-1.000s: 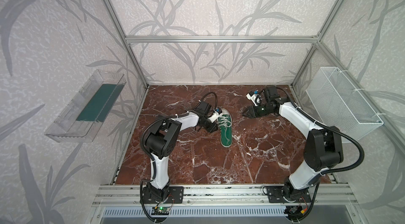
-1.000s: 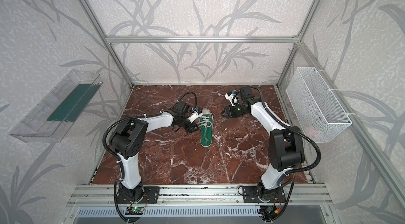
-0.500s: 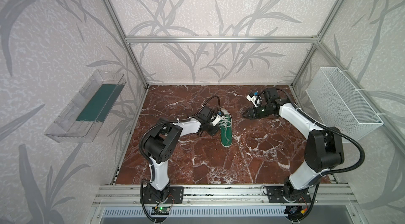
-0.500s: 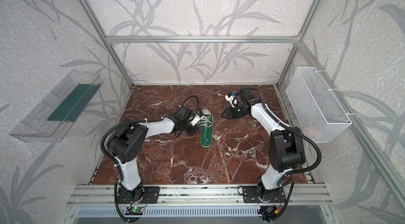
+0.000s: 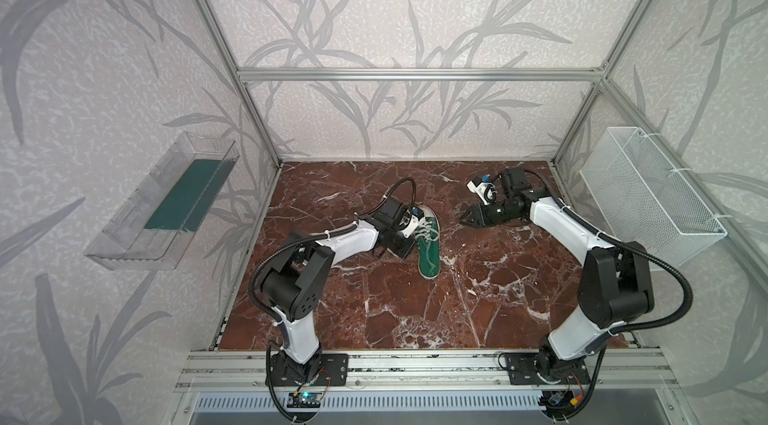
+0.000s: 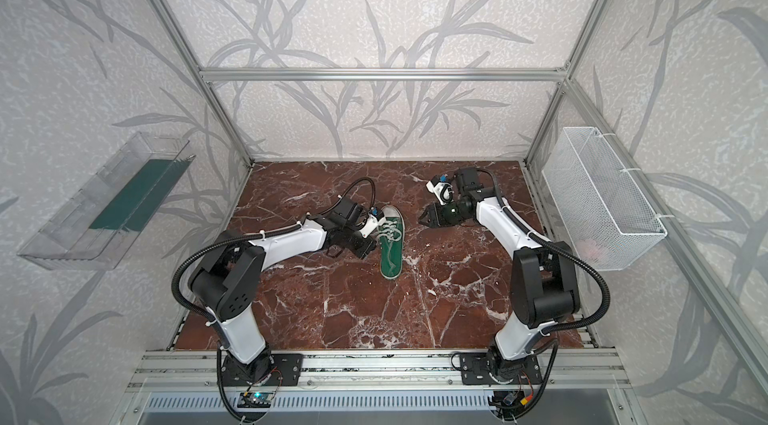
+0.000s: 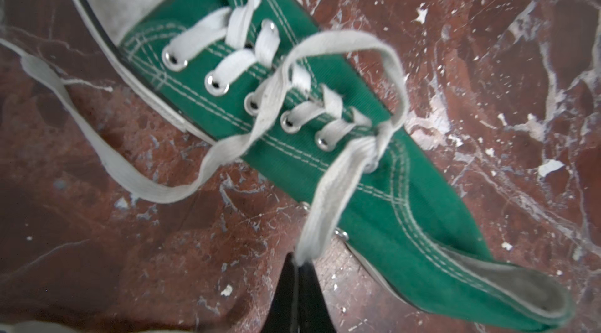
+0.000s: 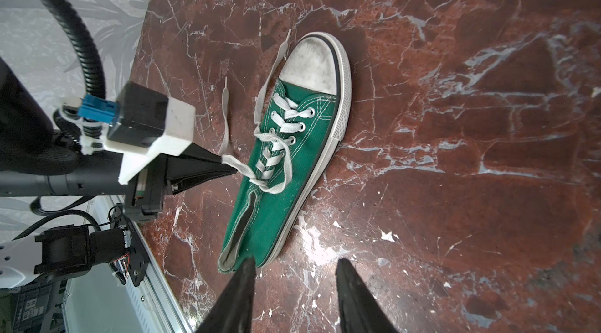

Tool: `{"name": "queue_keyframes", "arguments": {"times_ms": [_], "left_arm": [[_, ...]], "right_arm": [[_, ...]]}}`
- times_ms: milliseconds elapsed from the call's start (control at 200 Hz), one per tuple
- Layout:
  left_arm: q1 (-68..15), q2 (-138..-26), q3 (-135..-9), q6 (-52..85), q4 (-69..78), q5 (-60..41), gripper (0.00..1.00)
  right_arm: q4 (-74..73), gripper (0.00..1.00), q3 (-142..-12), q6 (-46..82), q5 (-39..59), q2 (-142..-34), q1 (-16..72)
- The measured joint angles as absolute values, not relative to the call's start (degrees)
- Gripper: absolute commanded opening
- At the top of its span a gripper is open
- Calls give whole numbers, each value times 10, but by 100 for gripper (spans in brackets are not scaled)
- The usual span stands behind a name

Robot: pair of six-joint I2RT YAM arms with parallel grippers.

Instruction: Tie the shoes

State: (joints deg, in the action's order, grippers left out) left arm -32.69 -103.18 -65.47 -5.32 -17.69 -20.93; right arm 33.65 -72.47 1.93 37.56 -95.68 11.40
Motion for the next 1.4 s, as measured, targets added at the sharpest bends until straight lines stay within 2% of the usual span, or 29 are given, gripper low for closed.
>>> {"name": "queue_keyframes", "arguments": {"times_ms": [485, 895, 1400], "left_arm": [[-327, -1066, -827, 36, -275, -314, 0], [-327, -1129, -875, 103, -254, -309, 0], [-327, -1192, -933, 75, -238, -300, 0]], "right_arm": [[331, 42, -725, 19, 380, -957, 114], [318, 42, -721, 25, 391, -957, 114], [300, 42, -706, 37, 397, -963, 114]]}}
